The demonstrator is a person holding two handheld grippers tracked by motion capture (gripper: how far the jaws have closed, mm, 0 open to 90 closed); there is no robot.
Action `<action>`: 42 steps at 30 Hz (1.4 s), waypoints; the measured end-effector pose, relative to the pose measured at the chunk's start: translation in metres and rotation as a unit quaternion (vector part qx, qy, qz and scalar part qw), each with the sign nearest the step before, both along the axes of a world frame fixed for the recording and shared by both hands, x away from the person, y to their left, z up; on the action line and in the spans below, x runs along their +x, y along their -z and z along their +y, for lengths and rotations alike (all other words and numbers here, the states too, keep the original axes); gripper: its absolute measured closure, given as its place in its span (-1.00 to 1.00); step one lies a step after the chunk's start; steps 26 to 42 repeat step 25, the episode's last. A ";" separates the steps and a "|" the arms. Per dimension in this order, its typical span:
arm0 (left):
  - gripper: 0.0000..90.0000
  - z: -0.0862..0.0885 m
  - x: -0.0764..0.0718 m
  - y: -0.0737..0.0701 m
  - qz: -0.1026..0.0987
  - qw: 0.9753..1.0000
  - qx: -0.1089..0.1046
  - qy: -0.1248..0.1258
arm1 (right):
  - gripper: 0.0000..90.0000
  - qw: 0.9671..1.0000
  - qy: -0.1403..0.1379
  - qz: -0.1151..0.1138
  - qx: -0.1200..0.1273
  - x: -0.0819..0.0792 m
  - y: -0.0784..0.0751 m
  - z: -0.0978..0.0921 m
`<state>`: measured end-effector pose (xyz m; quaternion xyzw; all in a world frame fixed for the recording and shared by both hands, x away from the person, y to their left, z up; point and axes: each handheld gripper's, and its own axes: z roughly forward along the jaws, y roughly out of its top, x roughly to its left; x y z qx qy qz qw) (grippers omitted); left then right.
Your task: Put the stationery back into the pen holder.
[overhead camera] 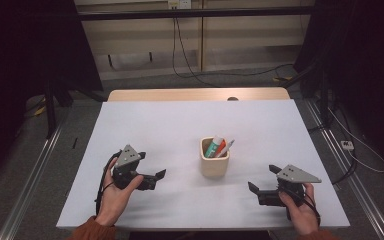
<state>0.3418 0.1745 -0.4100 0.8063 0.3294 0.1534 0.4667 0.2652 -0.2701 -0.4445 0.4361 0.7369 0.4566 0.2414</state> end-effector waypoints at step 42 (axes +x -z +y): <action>-0.87 0.028 -0.025 0.021 -0.008 0.999 -0.004 -0.043 | -0.89 1.000 0.002 0.003 -0.002 -0.001 0.001 -0.001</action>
